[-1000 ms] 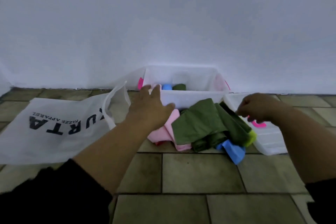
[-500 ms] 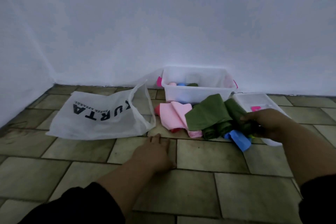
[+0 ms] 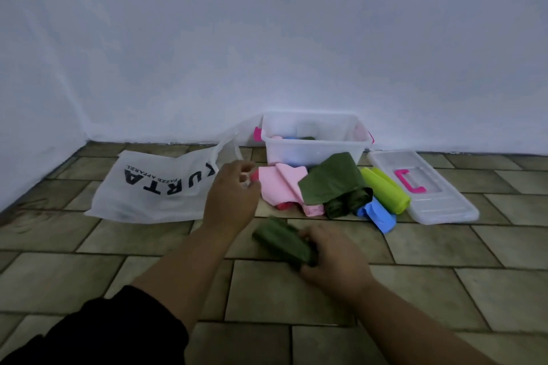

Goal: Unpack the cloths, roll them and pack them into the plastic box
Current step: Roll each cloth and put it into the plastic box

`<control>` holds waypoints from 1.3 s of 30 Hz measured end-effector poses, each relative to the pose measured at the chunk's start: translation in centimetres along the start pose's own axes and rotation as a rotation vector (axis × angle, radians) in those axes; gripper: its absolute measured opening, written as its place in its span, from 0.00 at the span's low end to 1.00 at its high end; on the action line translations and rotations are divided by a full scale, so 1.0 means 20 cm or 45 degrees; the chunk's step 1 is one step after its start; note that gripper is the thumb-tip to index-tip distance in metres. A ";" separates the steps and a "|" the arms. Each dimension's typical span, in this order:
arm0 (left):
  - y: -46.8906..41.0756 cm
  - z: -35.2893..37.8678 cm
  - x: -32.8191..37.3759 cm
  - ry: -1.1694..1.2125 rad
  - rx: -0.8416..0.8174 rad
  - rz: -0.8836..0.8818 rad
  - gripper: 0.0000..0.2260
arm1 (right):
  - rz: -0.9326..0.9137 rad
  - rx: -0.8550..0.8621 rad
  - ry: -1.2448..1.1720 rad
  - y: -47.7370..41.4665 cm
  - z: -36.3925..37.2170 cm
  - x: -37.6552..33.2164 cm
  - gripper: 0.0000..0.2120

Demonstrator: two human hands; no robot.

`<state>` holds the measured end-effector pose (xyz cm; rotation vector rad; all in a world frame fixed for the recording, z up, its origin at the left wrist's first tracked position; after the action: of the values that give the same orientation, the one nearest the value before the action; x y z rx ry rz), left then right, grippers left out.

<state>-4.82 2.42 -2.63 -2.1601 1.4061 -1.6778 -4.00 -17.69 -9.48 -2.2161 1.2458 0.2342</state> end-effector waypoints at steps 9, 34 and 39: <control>0.34 0.25 -0.01 -0.535 -1.438 0.173 0.14 | -0.052 -0.200 -0.010 0.01 -0.01 0.04 0.23; 0.37 0.30 -0.10 -0.712 -1.478 0.194 0.17 | 0.188 -0.256 0.178 0.09 0.10 -0.17 0.30; 0.37 0.29 -0.08 -0.735 -1.477 0.184 0.16 | 0.347 -0.043 0.240 0.15 0.18 -0.26 0.51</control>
<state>-4.66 -3.41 -10.27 -2.4892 2.5042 0.0150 -8.77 -13.11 -11.46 -2.1308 1.6599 0.1551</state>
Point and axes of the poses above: each hand's wrist, its own y-axis away from the middle knuckle, its own z-axis out of the palm, x = y × z, the point moved 6 cm from there along -y, towards the middle knuckle, and after that the axes turned 15 degrees about x, right-handed, at the moved point
